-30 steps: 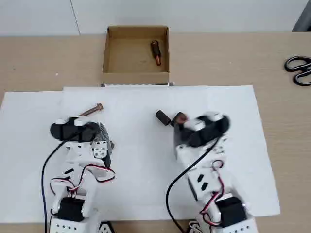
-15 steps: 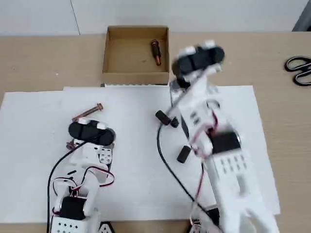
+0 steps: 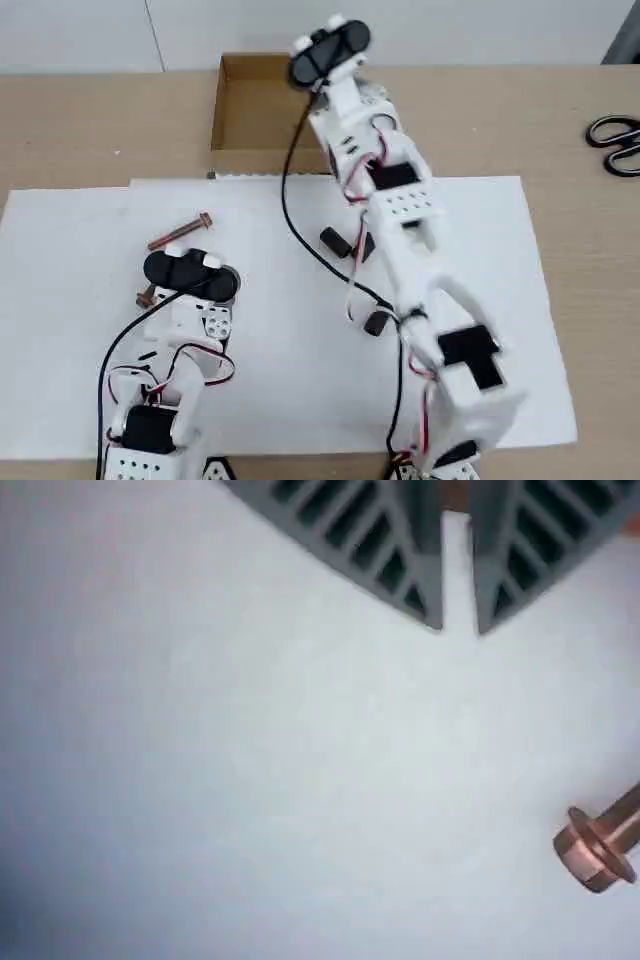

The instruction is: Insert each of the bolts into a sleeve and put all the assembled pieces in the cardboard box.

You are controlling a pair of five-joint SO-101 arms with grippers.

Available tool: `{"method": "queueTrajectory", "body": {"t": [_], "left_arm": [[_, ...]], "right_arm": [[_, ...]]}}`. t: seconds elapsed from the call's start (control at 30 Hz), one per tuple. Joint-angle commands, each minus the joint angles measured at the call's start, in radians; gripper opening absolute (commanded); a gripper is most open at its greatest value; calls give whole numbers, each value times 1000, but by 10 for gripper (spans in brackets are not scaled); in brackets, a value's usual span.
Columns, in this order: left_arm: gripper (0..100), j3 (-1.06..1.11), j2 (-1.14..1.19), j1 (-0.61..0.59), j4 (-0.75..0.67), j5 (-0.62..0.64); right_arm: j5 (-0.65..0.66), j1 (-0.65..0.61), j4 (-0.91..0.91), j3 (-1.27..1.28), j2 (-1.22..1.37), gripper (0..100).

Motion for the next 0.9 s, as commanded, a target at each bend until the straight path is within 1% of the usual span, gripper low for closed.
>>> {"method": "queueTrajectory", "body": {"t": [0.0, 0.2, 0.27, 0.37, 0.43, 0.53, 0.63, 0.7, 0.8, 0.87], "left_arm": [[6, -4, -6, -9, 5, -5], [6, -4, -6, -9, 5, -5], [6, -4, -6, -9, 6, -5], [6, -4, -6, -9, 6, -5], [6, -4, -6, -9, 6, -5], [6, -4, -6, -9, 6, -5], [6, -4, -6, -9, 6, -5], [6, -4, -6, -9, 6, -5], [6, -4, -6, -9, 6, -5], [6, -4, -6, -9, 6, -5]], "right_arm": [[58, -41, -35, -213, 113, 4], [249, -76, -27, -388, 329, 9], [262, -77, -25, -428, 378, 33], [264, -77, -25, -451, 410, 118], [264, -77, -24, -451, 412, 147], [264, -79, -12, -456, 407, 117], [264, -79, 76, -496, 355, 5], [262, -79, 160, -520, 305, 14], [262, -77, 300, -522, 234, 3], [236, -73, 395, -522, 189, 3]]}}
